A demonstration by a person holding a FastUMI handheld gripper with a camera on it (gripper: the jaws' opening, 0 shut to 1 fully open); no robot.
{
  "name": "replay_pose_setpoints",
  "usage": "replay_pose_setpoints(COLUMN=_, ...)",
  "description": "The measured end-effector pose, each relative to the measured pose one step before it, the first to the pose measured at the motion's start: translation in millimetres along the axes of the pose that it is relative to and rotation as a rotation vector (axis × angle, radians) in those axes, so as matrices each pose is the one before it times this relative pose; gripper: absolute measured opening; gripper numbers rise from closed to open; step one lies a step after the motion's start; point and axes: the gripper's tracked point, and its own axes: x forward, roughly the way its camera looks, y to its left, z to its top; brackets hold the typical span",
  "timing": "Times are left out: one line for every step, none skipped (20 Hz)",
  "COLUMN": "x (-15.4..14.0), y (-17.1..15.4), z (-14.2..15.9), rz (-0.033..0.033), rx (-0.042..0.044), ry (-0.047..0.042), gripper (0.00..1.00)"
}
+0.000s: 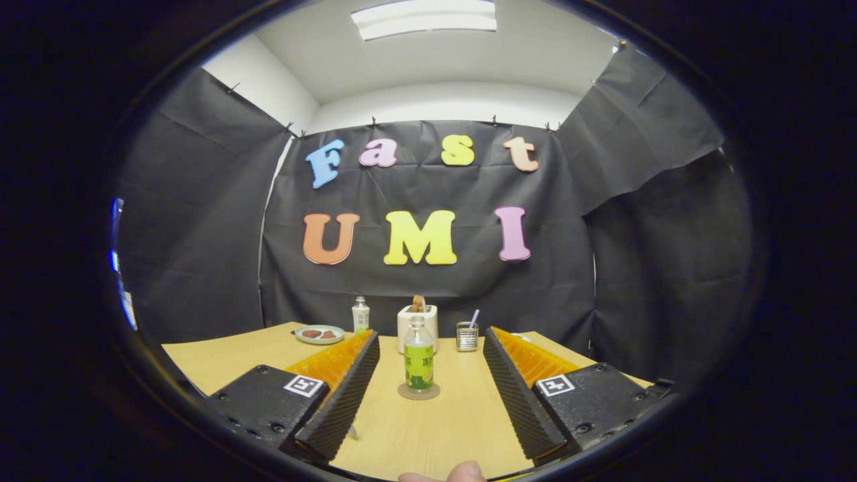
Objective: Take the bottle from table, then pour the juice into the cup, finally place the bottle on the coaster
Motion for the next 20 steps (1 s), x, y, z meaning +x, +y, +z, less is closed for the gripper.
replay_pose_setpoints(x=-0.56, y=-1.18, z=-1.70, rz=-0.00303, rx=-0.00879, ry=-0.00016, gripper=1.00)
replay_pose_setpoints(x=0.20, y=-0.70, z=-0.77, rz=-0.00111, rx=-0.01129, ry=0.00033, gripper=1.00)
replay_pose_setpoints(x=0.89, y=-0.42, z=-1.22, rz=0.00182, rx=-0.00847, ry=0.00348, gripper=1.00)
replay_pose_setpoints(x=0.46, y=0.08, z=-0.59, rz=0.00444, rx=-0.00226, ry=0.00272, gripper=1.00)
replay_pose_setpoints(x=1.93, y=0.66, z=-0.71, rz=0.00552, rx=0.00238, ry=0.00287, gripper=1.00)
replay_pose_setpoints(x=2.06, y=-0.95, z=-0.04, rz=0.00258, rx=0.00731, ry=0.00076, gripper=1.00)
replay_pose_setpoints(x=1.14, y=0.34, z=0.02, rz=0.00351, rx=0.00497, ry=0.00046, gripper=1.00)
replay_pose_setpoints(x=0.89, y=0.44, z=-0.80, rz=0.00233, rx=0.00176, ry=0.00106, gripper=1.00)
replay_pose_setpoints(x=0.92, y=-0.23, z=-0.59, rz=0.00254, rx=-0.00166, ry=0.00206, gripper=1.00)
replay_pose_setpoints(x=2.47, y=-0.50, z=-1.53, rz=0.00055, rx=-0.00108, ry=0.00384, gripper=1.00)
replay_pose_setpoints(x=2.00, y=-1.20, z=0.14, rz=-0.00107, rx=0.00200, ry=0.00190, gripper=1.00)
replay_pose_setpoints(x=0.92, y=-0.69, z=-0.49, rz=0.00088, rx=0.00463, ry=0.00049, gripper=1.00)
replay_pose_setpoints(x=1.12, y=-0.64, z=0.64, rz=-0.00080, rx=0.00188, ry=-0.00233, gripper=1.00)
replay_pose_setpoints(x=1.84, y=-0.69, z=0.27, rz=-0.00311, rx=-0.00179, ry=-0.00141, gripper=1.00)
replay_pose_setpoints(x=1.29, y=-1.68, z=-0.25, rz=-0.00355, rx=-0.00069, ry=-0.00062, gripper=1.00)
replay_pose_setpoints(x=1.78, y=-0.06, z=-1.40, rz=0.00073, rx=0.00002, ry=0.00298, gripper=1.00)
replay_pose_setpoints(x=1.54, y=0.35, z=-0.95, rz=0.00289, rx=-0.00129, ry=0.00411, gripper=1.00)
replay_pose_setpoints(x=0.93, y=-0.51, z=0.30, rz=0.00303, rx=0.00449, ry=-0.00106, gripper=1.00)
replay_pose_setpoints(x=0.22, y=0.98, z=0.47, rz=0.00395, rx=0.00678, ry=-0.00171, gripper=1.00)
replay_pose_setpoints(x=1.54, y=1.64, z=-0.24, rz=0.00517, rx=0.00487, ry=0.00059, gripper=1.00)
